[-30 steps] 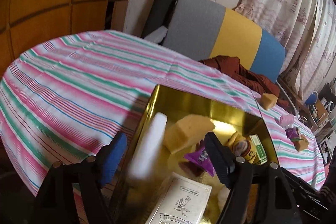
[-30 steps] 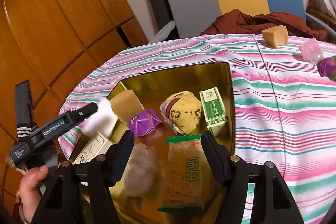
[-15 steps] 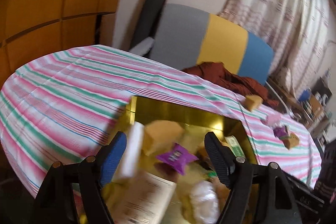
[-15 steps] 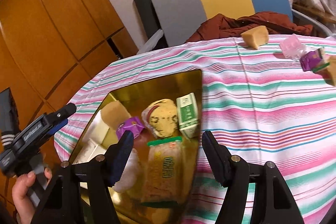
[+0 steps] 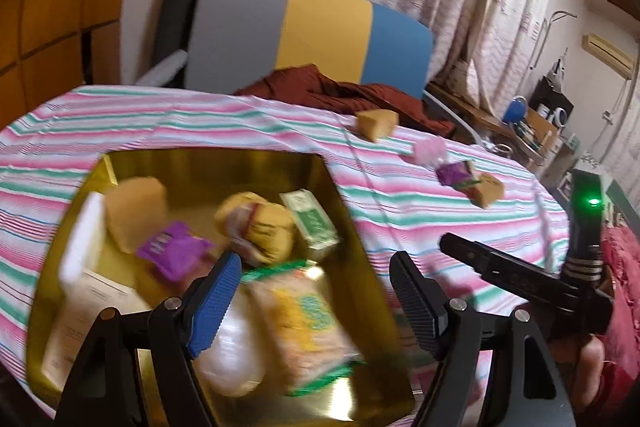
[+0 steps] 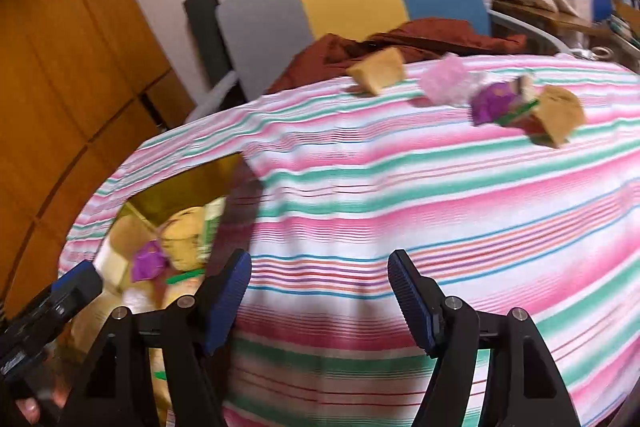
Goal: Organize objects
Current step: 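Reach the right gripper to the yellow sponge and grasp it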
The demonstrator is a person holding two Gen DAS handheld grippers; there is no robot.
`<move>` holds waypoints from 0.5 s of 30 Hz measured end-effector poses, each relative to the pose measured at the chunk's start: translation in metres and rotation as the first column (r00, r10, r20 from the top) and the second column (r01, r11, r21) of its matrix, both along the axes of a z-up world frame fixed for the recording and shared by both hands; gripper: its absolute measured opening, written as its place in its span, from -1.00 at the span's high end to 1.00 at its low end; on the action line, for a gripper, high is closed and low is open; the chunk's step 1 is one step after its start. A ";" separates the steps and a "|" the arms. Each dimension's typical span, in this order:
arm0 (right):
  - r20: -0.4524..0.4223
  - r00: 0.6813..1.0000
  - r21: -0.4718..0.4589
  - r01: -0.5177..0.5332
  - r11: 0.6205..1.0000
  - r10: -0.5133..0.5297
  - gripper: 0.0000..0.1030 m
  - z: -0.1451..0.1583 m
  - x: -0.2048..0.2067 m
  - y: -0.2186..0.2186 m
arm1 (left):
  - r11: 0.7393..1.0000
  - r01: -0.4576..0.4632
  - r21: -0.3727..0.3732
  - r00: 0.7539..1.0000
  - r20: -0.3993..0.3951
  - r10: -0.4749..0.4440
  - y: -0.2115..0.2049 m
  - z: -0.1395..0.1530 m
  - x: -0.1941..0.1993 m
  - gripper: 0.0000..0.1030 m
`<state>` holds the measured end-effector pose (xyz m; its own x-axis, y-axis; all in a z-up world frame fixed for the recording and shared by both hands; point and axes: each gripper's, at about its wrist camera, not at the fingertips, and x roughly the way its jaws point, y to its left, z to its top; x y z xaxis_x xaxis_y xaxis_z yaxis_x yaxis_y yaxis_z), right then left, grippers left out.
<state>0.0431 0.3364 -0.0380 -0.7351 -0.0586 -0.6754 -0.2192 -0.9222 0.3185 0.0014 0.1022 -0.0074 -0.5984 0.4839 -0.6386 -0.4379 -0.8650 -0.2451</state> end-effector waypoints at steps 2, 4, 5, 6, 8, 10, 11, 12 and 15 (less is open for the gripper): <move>0.011 1.000 0.010 0.019 1.000 -0.020 -0.40 -0.004 0.002 0.011 | 0.999 0.035 0.001 0.999 0.003 -0.035 0.015 0.001 0.008 -0.52; 0.022 0.999 0.018 0.036 0.999 -0.036 -0.41 -0.009 0.005 0.023 | 0.997 0.080 -0.019 0.997 -0.001 -0.080 0.034 0.001 0.014 -0.52; 0.027 0.999 0.022 0.047 0.999 -0.047 -0.42 -0.011 0.007 0.030 | 0.995 0.096 -0.025 0.995 -0.001 -0.096 0.040 0.001 0.016 -0.52; 0.031 0.998 0.026 0.055 0.998 -0.056 -0.42 -0.013 0.008 0.035 | 0.993 0.116 -0.032 0.993 -0.002 -0.116 0.048 0.001 0.019 -0.52; 0.044 0.996 0.036 0.078 0.996 -0.080 -0.43 -0.018 0.008 0.049 | 0.987 0.156 -0.042 0.988 0.000 -0.156 0.064 0.000 0.024 -0.52; 0.046 0.993 0.046 0.103 0.994 -0.105 -0.45 -0.020 0.011 0.062 | 0.980 0.193 -0.049 0.981 0.002 -0.193 0.079 -0.001 0.028 -0.52; 0.046 0.991 0.055 0.121 0.991 -0.124 -0.47 -0.021 0.011 0.071 | 0.977 0.207 -0.055 0.978 0.006 -0.207 0.085 -0.003 0.029 -0.52; 0.045 0.989 0.061 0.135 0.989 -0.138 -0.49 -0.021 0.012 0.078 | 0.975 0.215 -0.059 0.976 0.010 -0.215 0.091 -0.005 0.030 -0.52; 0.043 0.982 0.085 0.181 0.980 -0.185 -0.56 -0.022 0.015 0.102 | 0.968 0.244 -0.066 0.969 0.041 -0.242 0.107 -0.013 0.031 -0.52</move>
<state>0.0581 0.4385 -0.0596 -0.6933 0.1293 -0.7089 -0.4004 -0.8871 0.2297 0.0319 0.2096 -0.0200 -0.4467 0.5659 -0.6930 -0.6298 -0.7490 -0.2057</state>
